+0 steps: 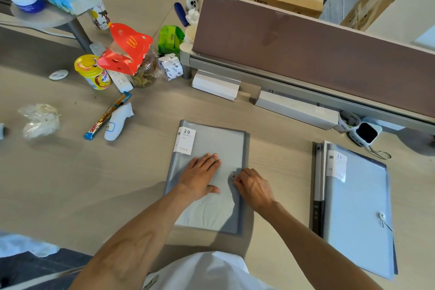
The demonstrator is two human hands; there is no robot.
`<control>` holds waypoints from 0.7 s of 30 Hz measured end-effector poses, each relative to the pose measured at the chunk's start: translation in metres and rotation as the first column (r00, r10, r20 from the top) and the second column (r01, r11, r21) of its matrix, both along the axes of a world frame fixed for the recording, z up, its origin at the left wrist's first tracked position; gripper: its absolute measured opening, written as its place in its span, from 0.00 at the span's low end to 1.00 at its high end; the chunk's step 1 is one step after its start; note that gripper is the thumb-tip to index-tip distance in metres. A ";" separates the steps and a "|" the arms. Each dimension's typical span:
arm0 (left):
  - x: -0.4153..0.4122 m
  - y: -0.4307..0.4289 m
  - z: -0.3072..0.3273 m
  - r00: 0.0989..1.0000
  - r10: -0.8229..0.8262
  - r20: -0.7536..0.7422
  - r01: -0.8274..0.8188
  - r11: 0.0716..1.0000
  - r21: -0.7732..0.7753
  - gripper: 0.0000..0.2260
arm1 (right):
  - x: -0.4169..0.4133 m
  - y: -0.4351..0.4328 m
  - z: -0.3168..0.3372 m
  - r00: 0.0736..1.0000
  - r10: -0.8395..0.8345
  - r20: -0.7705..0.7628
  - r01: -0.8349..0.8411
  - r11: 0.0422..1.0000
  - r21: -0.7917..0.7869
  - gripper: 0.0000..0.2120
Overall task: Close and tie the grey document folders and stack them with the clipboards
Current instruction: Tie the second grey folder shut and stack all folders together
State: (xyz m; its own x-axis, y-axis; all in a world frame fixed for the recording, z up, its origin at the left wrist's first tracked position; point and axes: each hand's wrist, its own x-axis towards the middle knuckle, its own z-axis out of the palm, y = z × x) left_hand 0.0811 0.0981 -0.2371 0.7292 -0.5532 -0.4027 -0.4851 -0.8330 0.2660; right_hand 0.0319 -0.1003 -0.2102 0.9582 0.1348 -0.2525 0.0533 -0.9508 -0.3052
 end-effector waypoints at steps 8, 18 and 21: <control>0.002 0.008 0.003 1.000 0.020 -0.020 -0.022 0.995 -0.096 0.37 | 0.007 -0.004 0.010 0.951 -0.216 -0.221 0.245 0.963 0.113 0.11; -0.012 0.047 0.013 0.695 0.691 -0.200 -0.719 0.671 -0.180 0.47 | 0.001 0.001 0.014 0.782 -0.522 -0.340 0.621 0.698 0.357 0.17; -0.007 0.043 0.022 0.541 0.729 -0.420 -0.841 0.464 -0.278 0.49 | -0.009 0.008 0.021 0.731 -0.554 -0.399 0.682 0.608 0.405 0.16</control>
State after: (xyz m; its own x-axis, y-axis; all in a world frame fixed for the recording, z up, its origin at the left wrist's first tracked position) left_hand 0.0739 0.1410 -0.2150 0.8626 0.0723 -0.5007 0.4367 -0.6062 0.6648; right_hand 0.0226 -0.0921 -0.1890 0.7875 -0.3055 -0.5353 -0.6155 -0.4346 -0.6575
